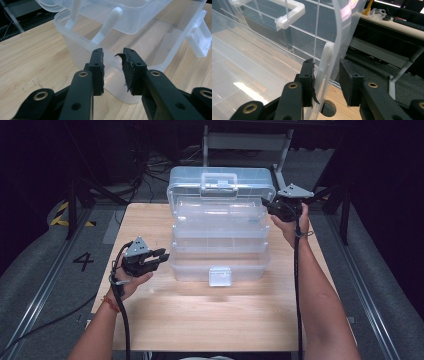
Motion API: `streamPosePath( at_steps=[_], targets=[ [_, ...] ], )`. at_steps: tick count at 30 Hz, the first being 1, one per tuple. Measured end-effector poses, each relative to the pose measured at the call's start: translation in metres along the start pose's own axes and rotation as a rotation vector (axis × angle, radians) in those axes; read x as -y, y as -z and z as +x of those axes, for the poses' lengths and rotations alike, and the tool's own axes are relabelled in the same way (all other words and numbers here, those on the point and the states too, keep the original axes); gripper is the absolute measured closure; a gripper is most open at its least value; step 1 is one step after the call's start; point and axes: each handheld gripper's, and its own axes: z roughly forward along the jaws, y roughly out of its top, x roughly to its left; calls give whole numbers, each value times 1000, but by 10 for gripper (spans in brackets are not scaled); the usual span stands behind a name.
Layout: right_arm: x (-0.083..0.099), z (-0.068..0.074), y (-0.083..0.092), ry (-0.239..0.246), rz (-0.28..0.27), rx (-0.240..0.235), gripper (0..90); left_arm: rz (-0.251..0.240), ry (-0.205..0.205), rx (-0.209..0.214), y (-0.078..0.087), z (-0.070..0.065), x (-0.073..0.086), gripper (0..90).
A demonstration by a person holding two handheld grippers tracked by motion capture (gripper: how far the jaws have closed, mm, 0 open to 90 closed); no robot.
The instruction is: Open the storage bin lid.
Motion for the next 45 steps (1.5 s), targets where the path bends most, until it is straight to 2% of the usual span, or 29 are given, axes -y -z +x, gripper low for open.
streamPosePath(
  at_steps=[6, 10, 15, 19, 21, 25, 31, 34, 39, 41, 45],
  targets=[
    [0, -1, 0, 5, 3, -7, 660, -13, -28, -1, 8, -7, -3, 683],
    [0, -1, 0, -2, 3, -8, 663, -5, -32, -2, 11, -16, -4, 628],
    [-1, 0, 0, 3, 11, -1, 664, 6, -61, 12, 10, -24, -5, 586],
    [-4, 0, -2, 3, 20, 9, 665, 17, -58, 9, 5, -24, -5, 581],
    [-5, -1, -4, 17, 14, 16, 665, 7, -51, 18, 5, -24, -5, 572],
    [-7, -5, -8, -1, 15, 10, 670, 5, -47, 32, 4, -22, -4, 571],
    [-11, -8, -11, 12, 20, 4, 692, 3, -41, 47, 2, -23, -4, 563],
    [-11, -12, -12, -11, 10, 2, 745, -3, -44, 56, 1, -21, -3, 554],
    [-13, -18, -18, -40, 16, -25, 748, -5, -31, 68, 2, -19, -1, 549],
    [-13, -17, -20, -33, 14, -16, 750, -10, -22, 69, 2, -18, 0, 550],
    [-11, -19, -21, -62, 5, -18, 753, -16, -13, 81, 2, -15, 1, 547]
  ],
)
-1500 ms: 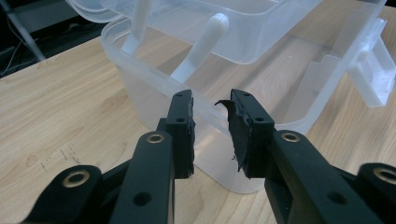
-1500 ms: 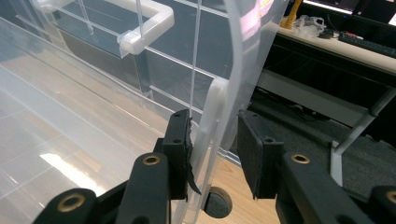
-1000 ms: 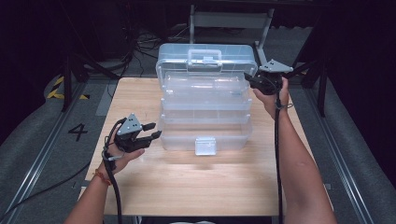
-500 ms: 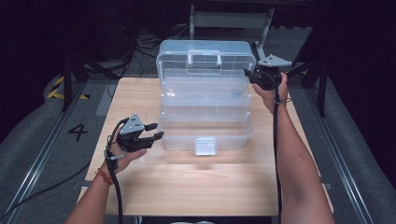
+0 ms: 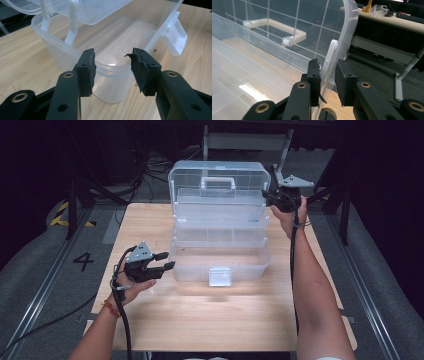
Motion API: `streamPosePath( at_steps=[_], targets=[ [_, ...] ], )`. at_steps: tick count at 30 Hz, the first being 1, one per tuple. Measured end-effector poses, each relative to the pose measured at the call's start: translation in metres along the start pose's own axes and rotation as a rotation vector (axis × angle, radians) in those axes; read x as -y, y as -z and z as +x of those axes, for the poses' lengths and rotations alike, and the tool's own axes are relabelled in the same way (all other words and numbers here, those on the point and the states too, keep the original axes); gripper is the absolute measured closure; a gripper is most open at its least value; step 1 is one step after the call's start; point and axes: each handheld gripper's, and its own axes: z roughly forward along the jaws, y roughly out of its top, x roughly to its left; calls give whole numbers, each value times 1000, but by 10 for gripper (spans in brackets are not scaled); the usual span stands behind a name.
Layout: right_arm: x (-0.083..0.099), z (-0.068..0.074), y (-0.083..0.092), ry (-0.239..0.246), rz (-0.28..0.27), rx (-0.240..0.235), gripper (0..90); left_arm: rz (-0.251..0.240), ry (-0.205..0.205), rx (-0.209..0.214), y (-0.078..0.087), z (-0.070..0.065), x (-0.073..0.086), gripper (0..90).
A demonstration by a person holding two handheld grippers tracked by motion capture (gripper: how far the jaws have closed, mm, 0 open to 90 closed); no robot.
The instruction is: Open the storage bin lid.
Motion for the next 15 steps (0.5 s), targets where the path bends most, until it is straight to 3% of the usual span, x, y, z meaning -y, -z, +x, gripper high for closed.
streamPosePath(
  at_steps=[6, 15],
  targets=[
    [-3, -1, -2, -2, 19, -5, 752, -1, -23, -16, 0, -2, 0, 550],
    [-7, -8, -13, -18, 45, -26, 747, -5, -12, -5, 0, -2, 0, 541]
  ],
)
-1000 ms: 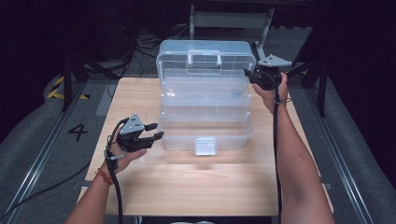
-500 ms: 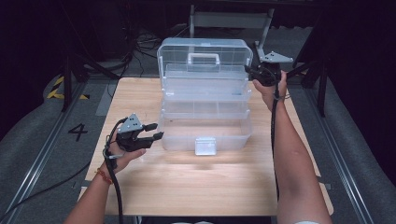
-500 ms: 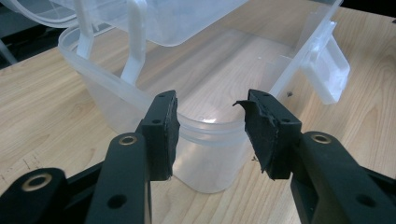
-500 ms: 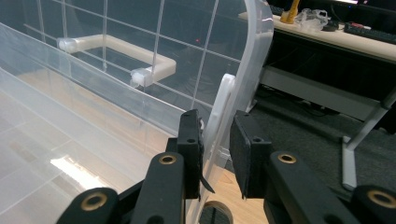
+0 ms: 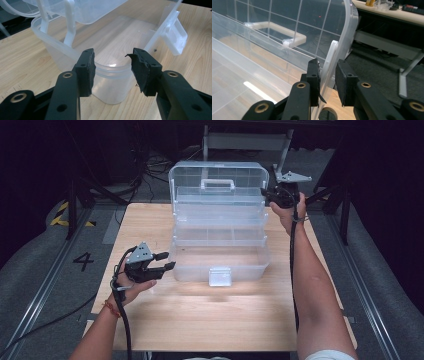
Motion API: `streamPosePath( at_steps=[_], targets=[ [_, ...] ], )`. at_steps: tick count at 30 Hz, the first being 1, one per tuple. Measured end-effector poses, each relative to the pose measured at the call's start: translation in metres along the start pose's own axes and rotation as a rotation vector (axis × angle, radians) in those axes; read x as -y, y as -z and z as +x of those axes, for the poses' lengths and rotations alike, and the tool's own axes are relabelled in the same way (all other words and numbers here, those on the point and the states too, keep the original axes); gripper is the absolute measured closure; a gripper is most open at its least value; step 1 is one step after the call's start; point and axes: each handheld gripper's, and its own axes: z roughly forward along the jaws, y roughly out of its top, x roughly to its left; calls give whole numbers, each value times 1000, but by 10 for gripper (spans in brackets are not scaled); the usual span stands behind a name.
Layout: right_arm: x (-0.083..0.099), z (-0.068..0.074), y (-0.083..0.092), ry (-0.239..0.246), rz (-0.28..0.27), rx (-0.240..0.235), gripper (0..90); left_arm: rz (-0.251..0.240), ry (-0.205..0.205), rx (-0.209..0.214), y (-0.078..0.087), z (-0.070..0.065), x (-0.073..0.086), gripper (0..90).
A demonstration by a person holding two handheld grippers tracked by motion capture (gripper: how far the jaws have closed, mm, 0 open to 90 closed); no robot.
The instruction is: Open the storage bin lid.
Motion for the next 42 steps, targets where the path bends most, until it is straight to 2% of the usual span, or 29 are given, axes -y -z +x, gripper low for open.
streamPosePath(
  at_steps=[4, 6, 11, 13, 16, 30, 34, 42],
  targets=[
    [-2, -3, -5, -5, 10, -6, 743, 11, -5, 5, 0, -1, 1, 538],
    [-4, -4, -9, -1, 21, -5, 740, 21, -23, 2, -2, -2, 2, 535],
    [-4, -7, -12, -27, 32, -16, 740, 24, -17, -3, -2, -4, 4, 532],
    [-5, -7, -13, -27, 37, -14, 740, 33, -36, -11, -2, -4, 4, 527],
    [-5, -8, -14, -36, 45, -19, 739, 44, -42, -16, -2, -5, 6, 522],
    [-6, -12, -21, -54, 59, -23, 730, 51, -28, 1, -3, -2, 9, 503],
    [-7, -13, -22, -64, 76, -22, 729, 51, -11, 6, -4, -2, 10, 496],
    [-12, -14, -30, -67, 118, -14, 717, 64, -33, -6, -3, -2, 10, 497]
  ],
)
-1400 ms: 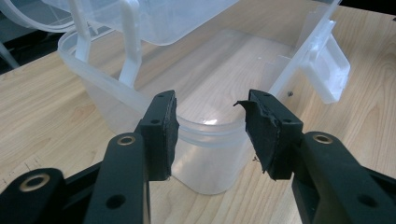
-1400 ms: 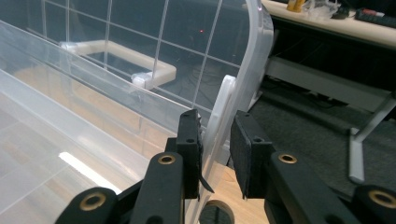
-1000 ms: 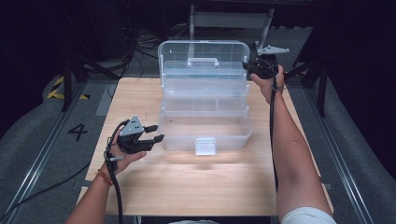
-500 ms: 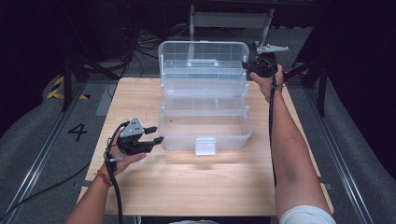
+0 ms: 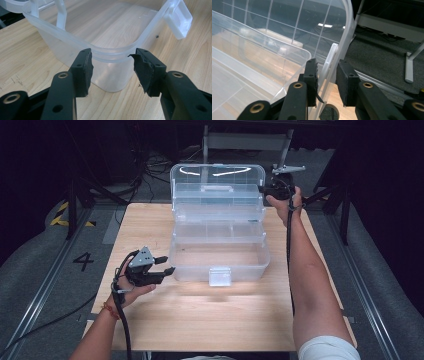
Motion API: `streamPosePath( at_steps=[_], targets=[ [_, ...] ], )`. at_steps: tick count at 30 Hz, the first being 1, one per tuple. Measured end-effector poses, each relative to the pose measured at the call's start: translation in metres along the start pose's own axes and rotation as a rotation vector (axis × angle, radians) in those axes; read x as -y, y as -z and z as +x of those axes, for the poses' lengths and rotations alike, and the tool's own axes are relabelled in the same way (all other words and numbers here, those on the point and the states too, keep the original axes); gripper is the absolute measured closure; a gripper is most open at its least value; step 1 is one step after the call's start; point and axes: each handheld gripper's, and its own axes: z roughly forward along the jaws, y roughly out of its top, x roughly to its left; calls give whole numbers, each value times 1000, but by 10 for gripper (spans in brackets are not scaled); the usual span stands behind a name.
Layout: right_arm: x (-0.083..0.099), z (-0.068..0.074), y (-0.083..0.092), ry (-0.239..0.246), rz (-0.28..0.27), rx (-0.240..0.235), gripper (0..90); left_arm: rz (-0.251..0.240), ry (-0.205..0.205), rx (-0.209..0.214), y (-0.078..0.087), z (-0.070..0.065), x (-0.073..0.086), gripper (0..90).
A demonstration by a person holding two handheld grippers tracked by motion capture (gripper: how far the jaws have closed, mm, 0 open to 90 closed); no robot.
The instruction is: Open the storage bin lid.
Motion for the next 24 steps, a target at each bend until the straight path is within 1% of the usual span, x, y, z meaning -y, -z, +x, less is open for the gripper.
streamPosePath(
  at_steps=[5, 7, 12, 16, 18, 20, 21, 24],
  targets=[
    [2, -3, -5, -33, 2, -5, 716, -4, 2, 2, 0, 0, 0, 493],
    [1, -3, -6, -32, 8, 1, 716, -3, -5, 0, 0, 0, 0, 493],
    [0, -3, -11, -37, 20, 23, 708, -4, -6, 1, 0, 1, 0, 492],
    [1, -4, -16, -52, 24, 30, 700, -6, -2, 5, 0, 1, 0, 491],
    [1, -4, -18, -56, 31, 34, 697, -6, -9, 4, 0, 1, 0, 490],
    [2, -5, -19, -72, 30, 32, 697, -6, -2, 7, 0, 1, 0, 490],
    [2, -5, -20, -81, 29, 31, 697, -5, -7, 4, 0, 1, 0, 491],
    [3, -6, -21, -94, 33, 32, 695, 0, -6, 1, 0, 1, 0, 495]
  ],
)
